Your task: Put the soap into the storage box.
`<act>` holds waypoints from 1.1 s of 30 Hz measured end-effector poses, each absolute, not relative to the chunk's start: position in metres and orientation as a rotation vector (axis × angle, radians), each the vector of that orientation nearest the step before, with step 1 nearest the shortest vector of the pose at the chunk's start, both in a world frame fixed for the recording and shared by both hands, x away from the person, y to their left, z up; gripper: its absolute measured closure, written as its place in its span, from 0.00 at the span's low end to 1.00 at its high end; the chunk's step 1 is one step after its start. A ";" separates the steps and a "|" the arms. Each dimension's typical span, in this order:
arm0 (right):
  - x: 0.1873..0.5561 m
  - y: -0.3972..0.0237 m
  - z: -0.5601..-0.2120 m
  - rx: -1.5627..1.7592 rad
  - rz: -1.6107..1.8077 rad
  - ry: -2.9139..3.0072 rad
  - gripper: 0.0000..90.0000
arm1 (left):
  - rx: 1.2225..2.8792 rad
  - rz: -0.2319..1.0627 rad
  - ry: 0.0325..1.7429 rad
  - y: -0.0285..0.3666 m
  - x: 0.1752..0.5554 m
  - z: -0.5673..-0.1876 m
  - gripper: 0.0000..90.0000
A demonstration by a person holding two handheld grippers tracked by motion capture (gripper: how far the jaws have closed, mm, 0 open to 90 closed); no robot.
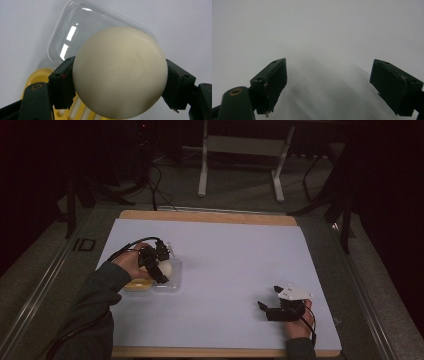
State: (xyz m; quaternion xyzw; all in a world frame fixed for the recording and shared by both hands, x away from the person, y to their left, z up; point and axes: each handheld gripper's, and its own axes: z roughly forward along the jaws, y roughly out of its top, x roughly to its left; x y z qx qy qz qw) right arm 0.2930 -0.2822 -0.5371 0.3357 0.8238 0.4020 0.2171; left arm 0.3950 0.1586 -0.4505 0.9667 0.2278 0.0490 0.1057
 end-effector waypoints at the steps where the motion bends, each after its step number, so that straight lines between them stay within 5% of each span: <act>1: 0.293 -0.282 -0.537 0.930 1.114 2.282 0.16 | 2.847 0.145 0.675 0.159 0.395 -0.451 0.28; 33: 0.293 -0.282 -0.537 0.930 1.114 2.279 0.16 | 2.781 0.196 0.884 0.192 0.407 -0.458 0.28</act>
